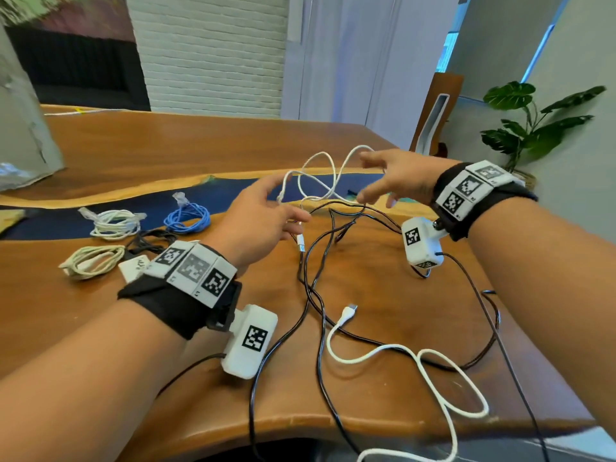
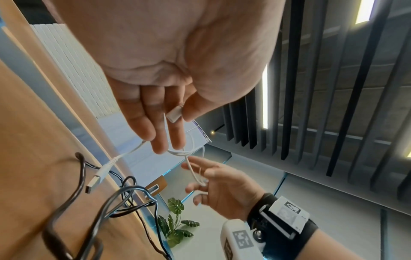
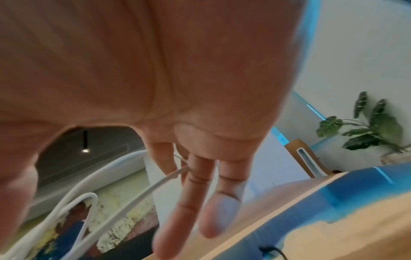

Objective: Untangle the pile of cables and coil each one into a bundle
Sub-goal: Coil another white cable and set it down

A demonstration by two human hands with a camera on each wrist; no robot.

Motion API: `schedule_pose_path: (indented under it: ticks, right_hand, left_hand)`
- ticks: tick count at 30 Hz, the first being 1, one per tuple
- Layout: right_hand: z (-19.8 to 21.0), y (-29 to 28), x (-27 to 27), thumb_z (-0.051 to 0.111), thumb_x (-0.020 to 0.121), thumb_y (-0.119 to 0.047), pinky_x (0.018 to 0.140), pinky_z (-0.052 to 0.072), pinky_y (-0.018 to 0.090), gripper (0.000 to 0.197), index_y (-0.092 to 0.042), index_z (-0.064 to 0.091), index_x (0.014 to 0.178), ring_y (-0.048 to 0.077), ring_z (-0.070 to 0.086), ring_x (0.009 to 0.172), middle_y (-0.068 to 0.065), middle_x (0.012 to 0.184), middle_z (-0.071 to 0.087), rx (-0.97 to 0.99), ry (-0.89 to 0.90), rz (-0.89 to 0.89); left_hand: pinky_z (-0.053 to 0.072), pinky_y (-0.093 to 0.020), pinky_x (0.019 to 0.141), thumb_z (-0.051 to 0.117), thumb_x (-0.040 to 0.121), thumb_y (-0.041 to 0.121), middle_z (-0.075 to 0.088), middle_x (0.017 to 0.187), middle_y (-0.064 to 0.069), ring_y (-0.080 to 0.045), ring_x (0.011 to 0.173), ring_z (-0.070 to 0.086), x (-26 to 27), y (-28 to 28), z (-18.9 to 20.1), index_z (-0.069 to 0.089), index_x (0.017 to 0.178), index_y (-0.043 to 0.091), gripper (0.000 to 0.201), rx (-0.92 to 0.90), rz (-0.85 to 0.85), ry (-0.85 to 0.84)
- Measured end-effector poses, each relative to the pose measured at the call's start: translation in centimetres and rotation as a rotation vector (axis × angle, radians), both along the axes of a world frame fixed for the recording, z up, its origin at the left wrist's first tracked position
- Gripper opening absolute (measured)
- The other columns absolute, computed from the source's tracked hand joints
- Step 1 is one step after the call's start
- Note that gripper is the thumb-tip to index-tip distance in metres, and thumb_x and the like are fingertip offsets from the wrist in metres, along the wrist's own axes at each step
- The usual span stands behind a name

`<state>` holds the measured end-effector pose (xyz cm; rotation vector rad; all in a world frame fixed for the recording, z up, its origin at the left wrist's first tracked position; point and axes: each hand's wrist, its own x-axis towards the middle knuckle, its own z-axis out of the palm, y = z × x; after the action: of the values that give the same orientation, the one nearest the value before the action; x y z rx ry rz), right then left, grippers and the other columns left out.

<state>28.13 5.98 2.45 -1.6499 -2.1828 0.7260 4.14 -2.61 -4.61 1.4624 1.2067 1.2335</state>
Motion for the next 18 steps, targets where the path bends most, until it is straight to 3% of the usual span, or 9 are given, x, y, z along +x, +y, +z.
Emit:
schedule_pose_path:
  ticks: [3,6,7,8,10,11,13,15,18]
  right_hand:
    - [1.2,-2.1,-1.4,0.072,0.092,-0.012,0.072,0.056,0.038,0.056,-0.010,0.054,0.144,0.017,0.070,0.079,0.007,0.136,0.064,0.024,0.221,0.089]
    - [1.7,-4.9,-3.7,0.064,0.094,-0.005,0.076,0.057,0.036,0.030,-0.012,0.070,0.122,0.019,0.069,0.079,-0.005,0.108,0.076,0.009,0.201,0.247]
    - [1.6,-5.9,-4.5,0.062,0.091,-0.002,0.075,0.058,0.036,0.029,-0.011,0.071,0.117,0.019,0.069,0.080,-0.003,0.108,0.076,-0.019,0.194,0.290]
    - [1.4,-6.7,-5.1,0.060,0.088,0.000,0.075,0.058,0.038,0.029,-0.009,0.070,0.114,0.020,0.069,0.082,0.005,0.111,0.075,-0.035,0.179,0.321]
    - [0.8,-7.9,-5.6,0.064,0.090,-0.005,0.075,0.059,0.038,0.027,-0.008,0.064,0.117,0.022,0.071,0.088,0.016,0.114,0.072,-0.027,0.138,0.345]
    - [0.5,-8.5,-5.6,0.066,0.093,-0.008,0.075,0.061,0.039,0.028,-0.010,0.059,0.120,0.024,0.072,0.092,0.016,0.114,0.072,-0.019,0.134,0.344]
    - [-0.1,-9.5,-5.2,0.069,0.094,-0.011,0.076,0.064,0.042,0.035,-0.017,0.050,0.123,0.027,0.073,0.096,0.005,0.117,0.073,0.003,0.130,0.330]
    - [-0.9,-10.7,-4.7,0.077,0.089,-0.021,0.075,0.064,0.043,0.046,-0.025,0.044,0.122,0.026,0.073,0.090,-0.003,0.120,0.067,0.031,0.046,0.294]
    - [-2.7,-12.1,-3.6,0.085,0.080,-0.037,0.068,0.057,0.029,0.063,-0.034,0.038,0.122,0.012,0.069,0.085,-0.009,0.109,0.064,0.045,-0.266,0.272]
  left_hand:
    - [0.055,-0.036,0.070,0.041,0.096,0.000,0.067,0.078,-0.009,-0.027,0.075,0.066,0.4,0.0,0.2,0.048,0.140,0.038,0.058,0.054,0.023,0.004]
    - [0.053,-0.040,0.077,0.053,0.091,0.029,0.063,0.105,-0.007,-0.019,0.085,0.065,1.4,-0.5,0.7,0.049,0.140,0.039,0.051,0.085,-0.021,0.037]
    - [0.054,-0.036,0.078,0.061,0.090,0.037,0.067,0.113,-0.005,-0.011,0.090,0.067,1.6,-0.7,0.7,0.052,0.137,0.036,0.048,0.108,-0.051,0.082]
    - [0.051,-0.030,0.073,0.067,0.090,0.041,0.069,0.107,0.002,-0.004,0.084,0.066,1.8,-0.9,0.7,0.059,0.128,0.031,0.040,0.134,-0.057,0.137]
    - [0.044,-0.028,0.063,0.066,0.095,0.038,0.066,0.081,0.013,-0.002,0.064,0.057,1.8,-1.1,0.8,0.070,0.105,0.025,0.017,0.175,0.004,0.226]
    - [0.040,-0.030,0.060,0.062,0.099,0.039,0.062,0.070,0.016,-0.003,0.059,0.052,1.5,-1.0,0.7,0.072,0.097,0.024,0.018,0.176,0.037,0.254]
    - [0.033,-0.031,0.055,0.052,0.104,0.039,0.053,0.055,0.013,-0.007,0.052,0.045,0.9,-1.1,0.7,0.073,0.089,0.022,0.031,0.165,0.090,0.303]
    - [0.028,-0.032,0.053,0.047,0.105,0.035,0.044,0.050,0.008,-0.015,0.049,0.038,0.2,-1.2,0.8,0.072,0.083,0.021,0.037,0.166,0.133,0.318]
    - [0.027,-0.031,0.052,0.044,0.105,0.035,0.039,0.050,0.005,-0.019,0.047,0.034,-1.0,-1.2,0.9,0.065,0.076,0.020,0.039,0.175,0.175,0.367]
